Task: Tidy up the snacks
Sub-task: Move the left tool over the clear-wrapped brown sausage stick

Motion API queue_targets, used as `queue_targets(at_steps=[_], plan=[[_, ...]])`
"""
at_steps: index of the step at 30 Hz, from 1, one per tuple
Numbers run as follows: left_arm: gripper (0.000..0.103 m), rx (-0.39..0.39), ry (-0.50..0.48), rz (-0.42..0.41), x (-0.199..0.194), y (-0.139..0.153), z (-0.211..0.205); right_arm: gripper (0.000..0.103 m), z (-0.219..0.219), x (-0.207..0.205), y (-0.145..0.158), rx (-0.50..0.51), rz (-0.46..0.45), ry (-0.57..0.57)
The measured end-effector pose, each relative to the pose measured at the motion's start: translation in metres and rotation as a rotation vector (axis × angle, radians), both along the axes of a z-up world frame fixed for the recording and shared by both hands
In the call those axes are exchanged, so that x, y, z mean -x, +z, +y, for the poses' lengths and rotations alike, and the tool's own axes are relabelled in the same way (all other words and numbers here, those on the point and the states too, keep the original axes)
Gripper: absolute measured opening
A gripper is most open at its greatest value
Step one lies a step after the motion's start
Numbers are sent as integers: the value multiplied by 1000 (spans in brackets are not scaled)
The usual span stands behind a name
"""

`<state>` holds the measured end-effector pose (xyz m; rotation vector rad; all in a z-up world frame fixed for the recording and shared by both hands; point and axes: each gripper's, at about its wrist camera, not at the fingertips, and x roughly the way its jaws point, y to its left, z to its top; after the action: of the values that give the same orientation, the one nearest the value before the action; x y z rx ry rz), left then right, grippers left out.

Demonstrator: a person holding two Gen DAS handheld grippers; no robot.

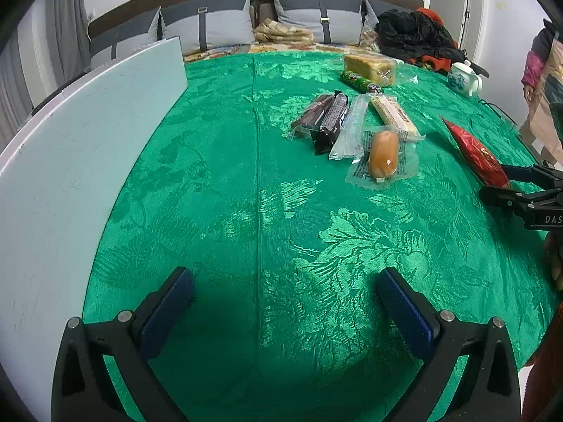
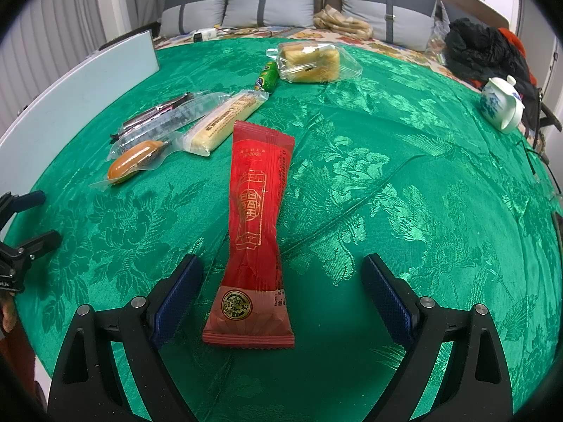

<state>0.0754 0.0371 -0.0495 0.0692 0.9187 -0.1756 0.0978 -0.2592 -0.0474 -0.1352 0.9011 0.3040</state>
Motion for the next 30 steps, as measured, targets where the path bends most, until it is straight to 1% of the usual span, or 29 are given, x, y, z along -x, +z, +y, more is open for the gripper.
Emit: queue_targets(at_steps=[2, 3, 4, 5, 6, 7, 9, 10, 12, 13, 14, 16, 17, 18, 19, 20, 22, 23, 25, 27, 28, 30], plan=[[103, 1, 0, 50, -7, 3, -1, 94, 0, -1, 0, 1, 0, 0], [102, 38, 0, 67, -13, 9, 2, 95, -1, -1, 0, 1, 0, 0], [101, 68, -1, 59, -15, 14, 3, 95, 0, -1, 0, 0, 0, 0], [101, 103, 3, 31, -23, 24, 6, 95, 0, -1, 0, 0, 0, 0], [101, 113, 11, 5, -34, 36, 8, 95, 0, -1, 0, 0, 0, 0], [101, 112, 14, -4, -42, 42, 7, 95, 0, -1, 0, 0, 0, 0], [99, 85, 15, -22, -76, 56, 4, 95, -1, -1, 0, 0, 0, 0], [97, 78, 20, -20, -93, 60, 3, 95, 0, -1, 0, 0, 0, 0], [78, 76, 39, 9, -124, 59, 1, 95, -1, -1, 0, -1, 0, 0], [73, 91, 46, 48, -145, 54, 0, 94, 0, -1, 0, 0, 0, 0], [66, 107, 43, 75, -159, 50, -2, 94, 0, -1, 0, -1, 0, 0], [65, 114, 9, 121, -177, 37, -12, 94, 0, -1, 0, 0, 0, 0], [64, 96, -11, 136, -183, 31, -18, 94, 0, -1, 0, -1, 0, 0], [62, 69, -29, 150, -184, 26, -25, 94, -1, -1, 0, -1, 0, 0], [60, 46, -49, 133, -185, 24, -33, 94, 0, -1, 0, 0, 0, 0], [58, 54, -63, 121, -185, 25, -37, 94, 0, -1, 0, 0, 0, 0], [53, 80, -87, 133, -188, 24, -41, 95, 0, -1, 0, 0, -1, -1], [49, 96, -96, 141, -189, 23, -42, 95, 0, -1, 0, 0, 0, -1], [48, 141, -108, 161, -192, 22, -42, 95, 0, -1, 0, -1, 0, -1], [49, 222, -117, 212, -195, 17, -40, 95, 0, -1, 0, 0, 0, -1], [49, 242, -120, 222, -194, 17, -39, 95, 0, -1, 0, 0, 0, -1], [50, 209, -150, 216, -193, 19, -41, 94, 0, -1, 0, -1, -1, -1]])
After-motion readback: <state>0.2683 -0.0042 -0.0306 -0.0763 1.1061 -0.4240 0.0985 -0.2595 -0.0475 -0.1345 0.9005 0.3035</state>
